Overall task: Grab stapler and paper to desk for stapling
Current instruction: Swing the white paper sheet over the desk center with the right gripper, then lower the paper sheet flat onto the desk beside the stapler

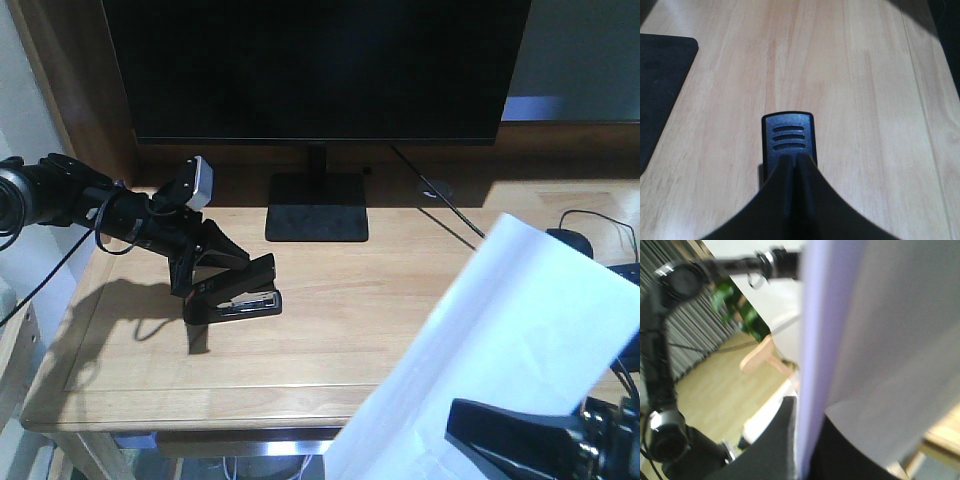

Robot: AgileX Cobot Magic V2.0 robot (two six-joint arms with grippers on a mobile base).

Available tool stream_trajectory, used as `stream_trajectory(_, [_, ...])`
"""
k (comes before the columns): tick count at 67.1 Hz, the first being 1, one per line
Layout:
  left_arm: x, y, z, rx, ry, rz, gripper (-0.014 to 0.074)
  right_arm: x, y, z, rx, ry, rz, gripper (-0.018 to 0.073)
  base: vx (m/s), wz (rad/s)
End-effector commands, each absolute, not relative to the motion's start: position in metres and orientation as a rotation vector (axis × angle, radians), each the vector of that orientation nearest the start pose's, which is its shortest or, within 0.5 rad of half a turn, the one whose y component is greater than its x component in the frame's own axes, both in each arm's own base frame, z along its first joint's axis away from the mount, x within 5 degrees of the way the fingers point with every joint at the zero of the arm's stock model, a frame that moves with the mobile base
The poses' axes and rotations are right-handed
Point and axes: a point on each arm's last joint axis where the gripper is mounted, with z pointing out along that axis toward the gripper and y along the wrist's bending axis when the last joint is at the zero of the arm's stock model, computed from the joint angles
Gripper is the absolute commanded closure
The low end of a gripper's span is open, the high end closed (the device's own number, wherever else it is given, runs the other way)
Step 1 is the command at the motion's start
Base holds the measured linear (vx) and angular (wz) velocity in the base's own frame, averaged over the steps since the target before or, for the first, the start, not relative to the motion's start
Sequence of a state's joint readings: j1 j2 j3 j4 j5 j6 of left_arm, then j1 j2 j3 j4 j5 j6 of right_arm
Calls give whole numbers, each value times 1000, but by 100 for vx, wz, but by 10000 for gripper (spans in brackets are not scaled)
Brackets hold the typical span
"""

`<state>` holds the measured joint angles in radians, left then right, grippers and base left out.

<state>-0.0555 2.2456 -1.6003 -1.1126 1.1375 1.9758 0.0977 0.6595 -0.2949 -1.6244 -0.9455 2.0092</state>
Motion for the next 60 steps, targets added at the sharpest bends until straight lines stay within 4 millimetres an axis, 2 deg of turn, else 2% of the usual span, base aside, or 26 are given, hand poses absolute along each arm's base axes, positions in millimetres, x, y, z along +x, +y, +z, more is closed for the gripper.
stream_trajectory(1, [439,-104,192,1472,1623,-809,603,106,86,271,-406,1917,1238,564,0,0])
stream_trajectory(25, [439,-104,192,1472,1623,-809,603,170,99,262,-418,2085,1368,564,0,0])
stream_trajectory(31, [439,-104,192,1472,1623,-809,603,182,116,258,-490,2124,1405,564,0,0])
stream_trajectory(38, [439,-104,192,1472,1623,-809,603,193,145,261,-616,2135,1427,564,0,0])
stream_trajectory(43, [439,-104,192,1472,1623,-809,603,201,159,263,-649,2138,1432,564,0,0])
stream_trajectory(52, [439,-104,192,1472,1623,-809,603,220,169,256,-592,2193,1368,564,0,0])
stream_trajectory(60, [439,-104,192,1472,1623,-809,603,238,166,235,-473,2290,1195,564,0,0])
